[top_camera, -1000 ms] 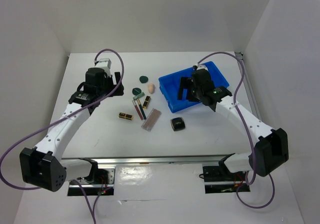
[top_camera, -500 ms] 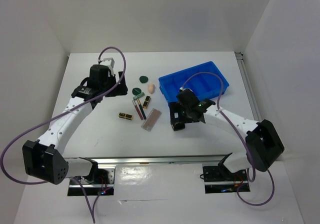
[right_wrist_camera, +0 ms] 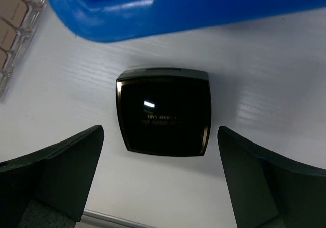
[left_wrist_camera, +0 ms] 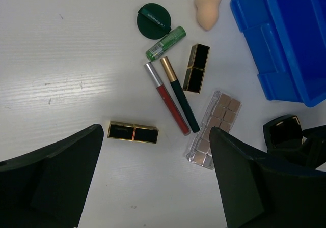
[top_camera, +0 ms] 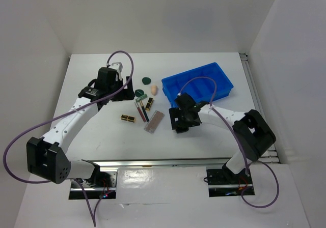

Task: Organize the makeup

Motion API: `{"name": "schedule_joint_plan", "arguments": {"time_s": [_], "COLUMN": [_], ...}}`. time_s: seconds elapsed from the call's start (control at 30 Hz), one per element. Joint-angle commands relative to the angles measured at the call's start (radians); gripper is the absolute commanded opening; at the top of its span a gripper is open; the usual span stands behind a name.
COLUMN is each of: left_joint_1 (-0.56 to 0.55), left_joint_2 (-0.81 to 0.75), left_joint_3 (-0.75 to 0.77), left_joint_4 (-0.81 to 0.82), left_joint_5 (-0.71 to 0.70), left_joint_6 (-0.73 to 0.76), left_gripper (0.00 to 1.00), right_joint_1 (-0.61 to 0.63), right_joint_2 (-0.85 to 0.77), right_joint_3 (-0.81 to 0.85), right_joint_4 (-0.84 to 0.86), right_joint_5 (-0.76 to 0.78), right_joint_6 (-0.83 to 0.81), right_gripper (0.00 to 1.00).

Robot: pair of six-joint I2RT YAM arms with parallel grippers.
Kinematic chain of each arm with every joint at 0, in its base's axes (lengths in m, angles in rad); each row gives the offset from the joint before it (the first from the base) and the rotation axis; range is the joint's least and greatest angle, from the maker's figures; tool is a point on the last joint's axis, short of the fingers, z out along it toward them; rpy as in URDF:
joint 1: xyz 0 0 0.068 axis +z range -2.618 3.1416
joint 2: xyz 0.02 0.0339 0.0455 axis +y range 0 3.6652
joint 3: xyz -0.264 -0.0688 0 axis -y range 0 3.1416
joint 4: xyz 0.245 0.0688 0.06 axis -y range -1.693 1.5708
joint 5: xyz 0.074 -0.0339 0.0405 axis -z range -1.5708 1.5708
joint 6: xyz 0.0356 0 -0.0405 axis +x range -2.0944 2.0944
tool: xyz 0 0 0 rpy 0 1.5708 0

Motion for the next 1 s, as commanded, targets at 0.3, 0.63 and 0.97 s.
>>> {"name": "schedule_joint_plan", "arguments": {"time_s": [0.3, 0.63, 0.97], "left_joint_1": [-0.002, -0.002, -0.002], "left_joint_2": [-0.002, -0.002, -0.002], "left_joint_3": [-0.014, 0.012, 0.121], "left_joint_4": [0.004, -0.007, -0.059], "left_joint_5": [0.008, -0.021, -0.008], "left_joint_6": [-0.017, -0.006, 0.032], "left_gripper": [1.0, 1.0, 1.0], "right_joint_1": [0.06, 0.08, -0.172], "right_joint_2": [0.096, -0.177, -0.152], "right_joint_3": [0.041, 0.13, 0.457], "right_joint_4": [0.049, -0.177, -0.178], "right_joint_5": [0.13, 0.156, 0.244], "right_joint_6": [0.014, 0.05, -0.054], "right_gripper": [0.73, 0.48, 0.48]}}
